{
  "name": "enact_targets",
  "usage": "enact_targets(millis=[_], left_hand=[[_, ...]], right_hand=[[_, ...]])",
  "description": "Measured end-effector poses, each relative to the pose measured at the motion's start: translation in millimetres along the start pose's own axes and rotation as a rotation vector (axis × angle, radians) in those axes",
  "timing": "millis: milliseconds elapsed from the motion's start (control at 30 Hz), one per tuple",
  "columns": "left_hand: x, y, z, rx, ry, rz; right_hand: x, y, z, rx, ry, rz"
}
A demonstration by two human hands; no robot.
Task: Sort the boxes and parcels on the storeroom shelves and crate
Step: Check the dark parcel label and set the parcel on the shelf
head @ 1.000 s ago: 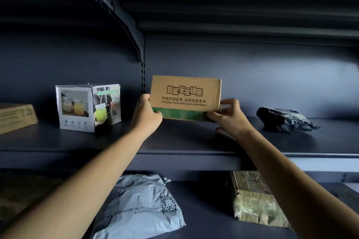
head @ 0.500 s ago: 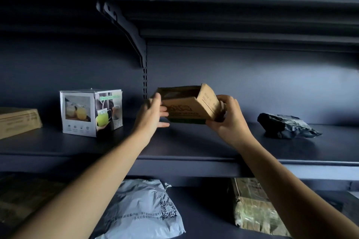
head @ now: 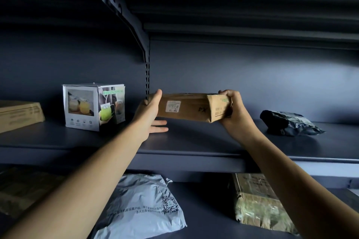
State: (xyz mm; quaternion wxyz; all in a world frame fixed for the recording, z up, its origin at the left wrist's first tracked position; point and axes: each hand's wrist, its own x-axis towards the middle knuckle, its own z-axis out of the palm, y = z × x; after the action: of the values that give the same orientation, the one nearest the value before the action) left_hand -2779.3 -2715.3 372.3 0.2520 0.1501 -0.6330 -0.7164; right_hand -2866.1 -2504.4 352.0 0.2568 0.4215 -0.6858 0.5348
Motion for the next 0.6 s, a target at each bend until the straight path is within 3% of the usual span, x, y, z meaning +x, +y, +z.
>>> enact_targets(millis=[133,233,400,600], left_hand=[[0,-1,0,-0.108,0.014,0.076],[3,-3,0,-0.137,0.070,0.169],[1,-2,0,-0.103,0.144,0.280],[0,-4,2,0.054,0.174,0.384]], right_hand=[[-1,1,0,-0.060,0.022,0.030],[1,3,-2,-0.097,0.028,0.218],[1,-4,2,0.197,0.083,0.570],[5,-12,0,0.331,0.143,0.658]])
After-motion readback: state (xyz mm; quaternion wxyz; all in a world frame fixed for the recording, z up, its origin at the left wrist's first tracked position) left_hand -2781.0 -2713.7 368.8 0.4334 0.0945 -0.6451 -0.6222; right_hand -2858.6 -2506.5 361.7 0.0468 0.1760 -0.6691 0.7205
